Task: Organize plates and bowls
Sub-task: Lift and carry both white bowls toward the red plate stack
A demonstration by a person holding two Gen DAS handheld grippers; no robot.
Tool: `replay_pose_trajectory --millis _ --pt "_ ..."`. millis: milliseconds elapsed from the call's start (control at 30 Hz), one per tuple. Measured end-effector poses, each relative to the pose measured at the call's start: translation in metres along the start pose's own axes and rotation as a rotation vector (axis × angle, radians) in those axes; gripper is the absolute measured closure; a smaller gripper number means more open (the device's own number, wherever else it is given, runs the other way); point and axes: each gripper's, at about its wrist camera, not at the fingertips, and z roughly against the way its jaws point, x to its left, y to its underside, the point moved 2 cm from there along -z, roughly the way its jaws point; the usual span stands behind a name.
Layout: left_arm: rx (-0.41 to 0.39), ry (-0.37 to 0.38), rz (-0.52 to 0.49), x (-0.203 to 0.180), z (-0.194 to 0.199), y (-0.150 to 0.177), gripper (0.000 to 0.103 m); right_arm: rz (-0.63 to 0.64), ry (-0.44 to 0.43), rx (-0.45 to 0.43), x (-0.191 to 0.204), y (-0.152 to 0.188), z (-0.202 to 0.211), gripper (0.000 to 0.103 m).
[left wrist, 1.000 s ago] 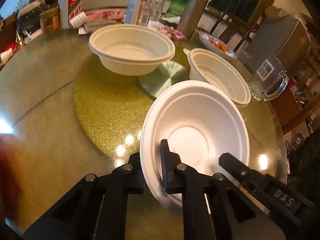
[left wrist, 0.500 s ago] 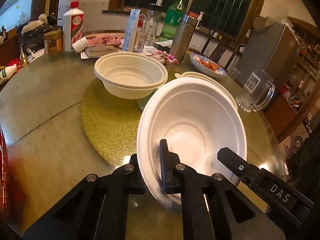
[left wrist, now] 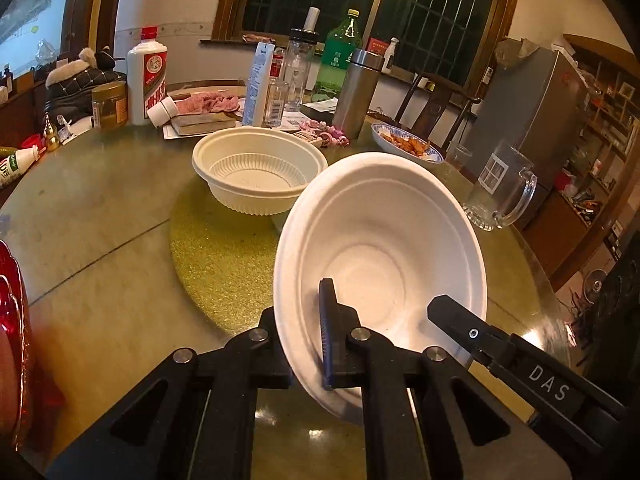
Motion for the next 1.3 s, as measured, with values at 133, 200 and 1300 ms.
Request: replay_pose_trajectory --millis 133,200,1300 --pt "-0.005 0.005 0.004 0.001 0.002 -0.001 0.096 0.002 -0.005 -0.001 0.0 0.0 0.002 0.094" --pt "-0.007 0.007 0.004 0.001 0.002 -0.001 0.096 0.003 -0.009 -0.001 0.0 0.0 0.001 0.094" --pt "-0.046 0.015 -0.001 -0.001 0.01 -0.002 0.096 0.004 -0.029 -0.016 0.001 0.001 0.01 0.094"
